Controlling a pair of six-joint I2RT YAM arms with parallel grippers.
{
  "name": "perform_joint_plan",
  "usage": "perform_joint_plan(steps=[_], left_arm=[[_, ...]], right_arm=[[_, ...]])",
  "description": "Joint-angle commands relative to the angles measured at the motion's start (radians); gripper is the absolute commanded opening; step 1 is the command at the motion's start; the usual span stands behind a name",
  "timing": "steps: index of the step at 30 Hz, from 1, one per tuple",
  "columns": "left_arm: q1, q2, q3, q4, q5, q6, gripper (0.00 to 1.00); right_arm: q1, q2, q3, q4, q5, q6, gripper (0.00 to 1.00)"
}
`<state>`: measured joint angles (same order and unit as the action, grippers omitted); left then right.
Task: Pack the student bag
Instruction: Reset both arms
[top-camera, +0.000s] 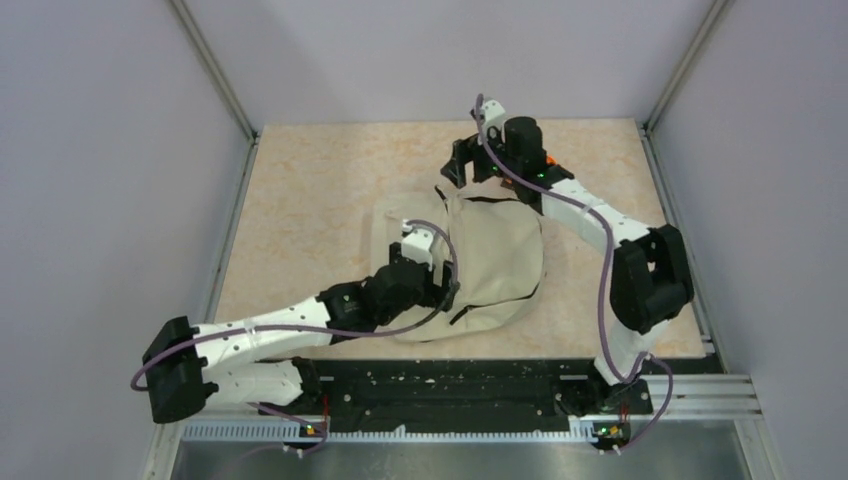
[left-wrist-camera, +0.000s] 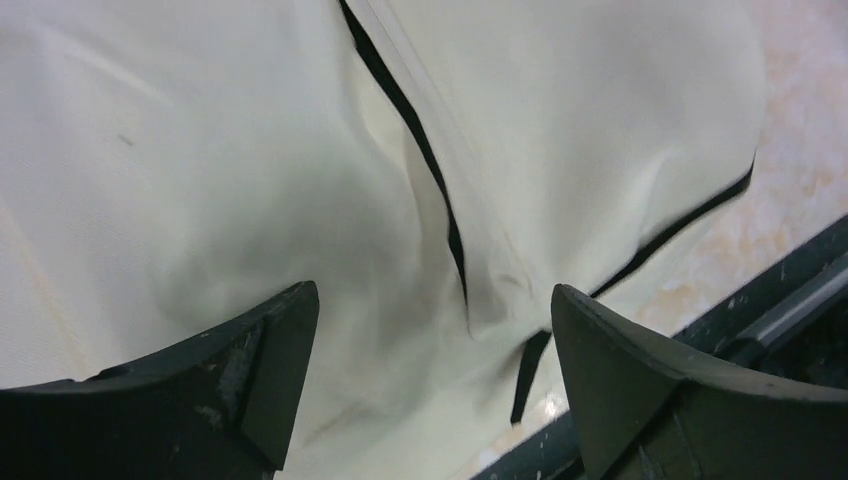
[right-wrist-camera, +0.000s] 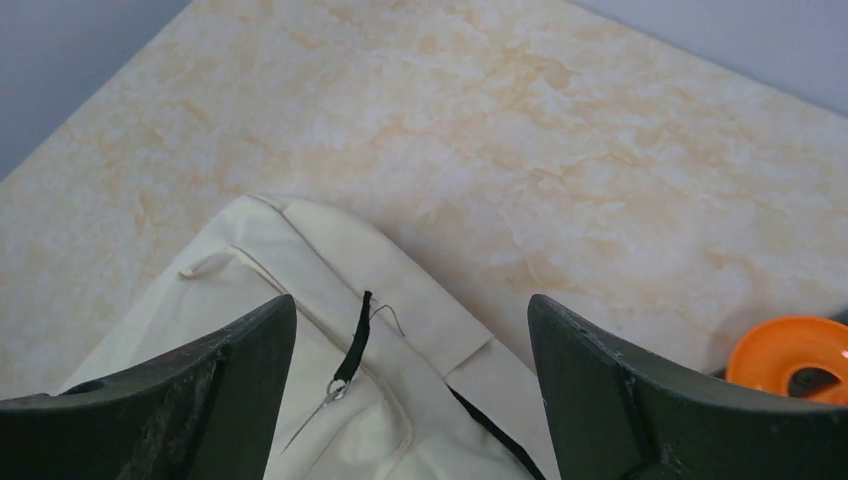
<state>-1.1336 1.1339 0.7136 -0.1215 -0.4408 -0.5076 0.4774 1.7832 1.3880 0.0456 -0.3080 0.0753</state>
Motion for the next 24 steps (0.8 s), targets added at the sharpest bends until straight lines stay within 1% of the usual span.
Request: perform_joint_plan(steps=[1, 5, 7, 10, 12, 13, 14, 15, 17, 19, 21, 24], left_arm=[[0.163, -0.065, 0.094, 0.040, 0.184, 0.074, 0.91], [0.345, -0.084, 0.134, 0.022, 0.226, 0.082, 0.92], [0.465, -0.085, 0.159, -0.006, 0.298, 0.072, 0.92], [0.643, -0.077, 0.190, -0.054, 0.360, 0.057, 0.92], [0.783, -0.068, 0.210, -0.090, 0.428, 0.023, 0.92], [0.849, -0.066, 0.222, -0.112, 0.433, 0.008, 0.92], [0.911, -0.067, 0.237, -0.143, 0.404, -0.002, 0.92], [0.939, -0.076, 0.249, -0.160, 0.359, 0.002, 0.92], [0.952, -0.120, 0.256, -0.167, 0.246, 0.042, 0.92], [0.953, -0.190, 0.233, -0.126, 0.174, 0.098, 0.93], [0.953, -0.276, 0.177, -0.051, 0.125, 0.142, 0.95], [0.953, -0.396, 0.069, 0.057, 0.086, 0.185, 0.98]], right_arm=[[-0.096, -0.140, -0.020, -0.089, -0.032, 0.058, 0.84], [-0.205, -0.225, -0.092, -0.170, 0.014, 0.064, 0.85], [-0.282, -0.278, -0.146, -0.198, 0.024, 0.072, 0.85], [-0.398, -0.365, -0.213, -0.237, 0.044, 0.083, 0.86], [-0.468, -0.433, -0.252, -0.255, 0.060, 0.093, 0.86], [-0.511, -0.468, -0.271, -0.260, 0.070, 0.101, 0.86], [-0.550, -0.504, -0.288, -0.262, 0.087, 0.111, 0.86], [-0.570, -0.539, -0.307, -0.261, 0.114, 0.119, 0.86], [-0.583, -0.625, -0.356, -0.230, 0.190, 0.121, 0.87], [-0.584, -0.710, -0.420, -0.165, 0.253, 0.115, 0.87], [-0.583, -0.820, -0.517, -0.044, 0.296, 0.106, 0.87], [-0.582, -0.962, -0.706, 0.168, 0.355, 0.096, 0.87]])
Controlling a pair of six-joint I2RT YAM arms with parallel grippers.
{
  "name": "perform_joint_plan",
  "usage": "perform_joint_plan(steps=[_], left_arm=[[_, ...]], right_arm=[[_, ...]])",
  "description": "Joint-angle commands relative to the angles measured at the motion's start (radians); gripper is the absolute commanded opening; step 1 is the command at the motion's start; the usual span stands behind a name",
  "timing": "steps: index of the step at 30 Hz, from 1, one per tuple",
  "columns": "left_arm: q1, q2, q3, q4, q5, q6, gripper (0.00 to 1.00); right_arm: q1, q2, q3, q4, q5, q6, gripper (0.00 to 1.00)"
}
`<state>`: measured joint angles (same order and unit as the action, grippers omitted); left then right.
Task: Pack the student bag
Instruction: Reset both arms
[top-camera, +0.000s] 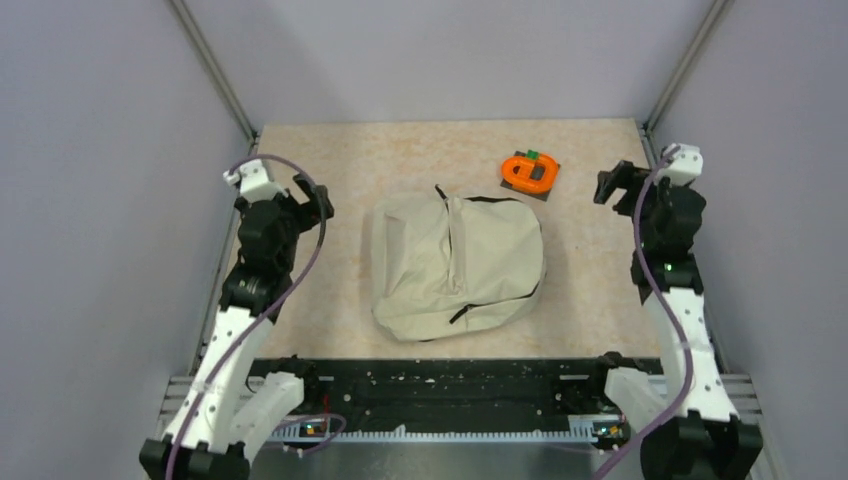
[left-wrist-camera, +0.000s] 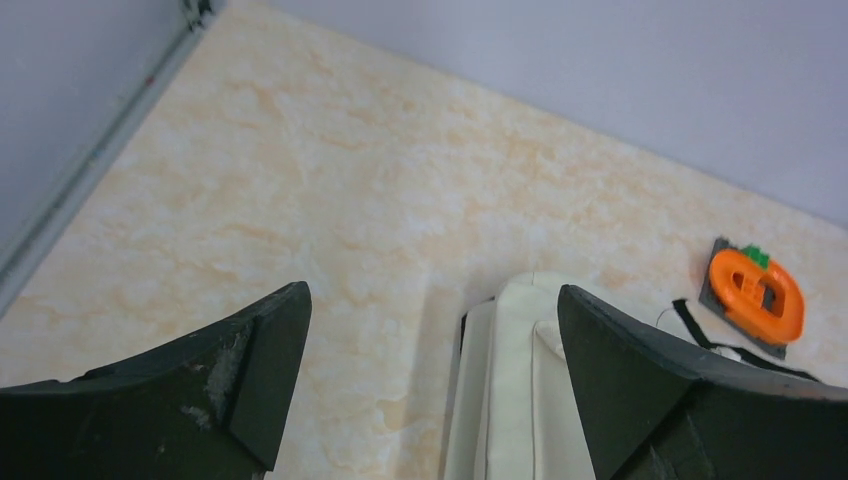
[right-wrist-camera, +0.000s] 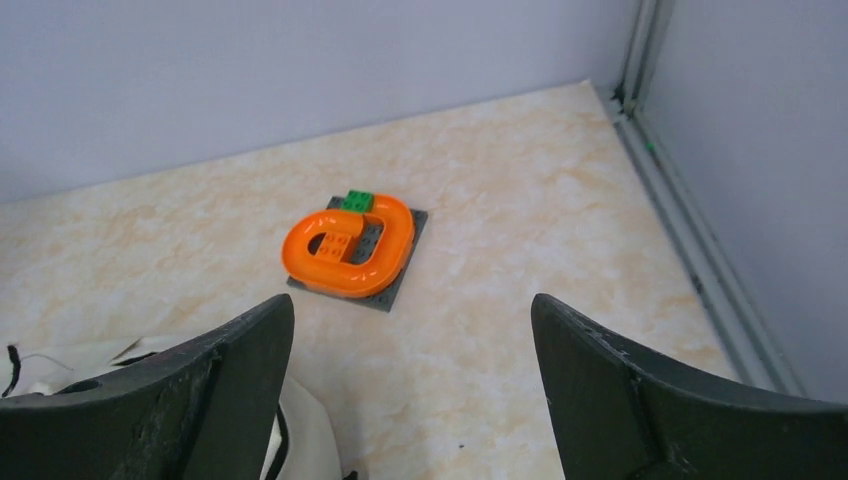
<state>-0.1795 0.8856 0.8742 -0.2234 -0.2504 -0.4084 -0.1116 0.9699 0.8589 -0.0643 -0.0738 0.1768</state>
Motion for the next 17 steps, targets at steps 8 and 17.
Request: perform_joint_plan(steps=[8, 17], left_arm=[[-0.002, -0.222, -0.244, 0.194, -0.175, 0.073, 0.98], [-0.002, -0.224, -0.253, 0.190, -0.181, 0.075, 0.98]], right_arm=[[0.007, -0.305, -0.412, 0.532, 0.207, -0.007, 0.87], [0.007, -0.313, -0.406, 0.511, 0.244, -0.021, 0.87]])
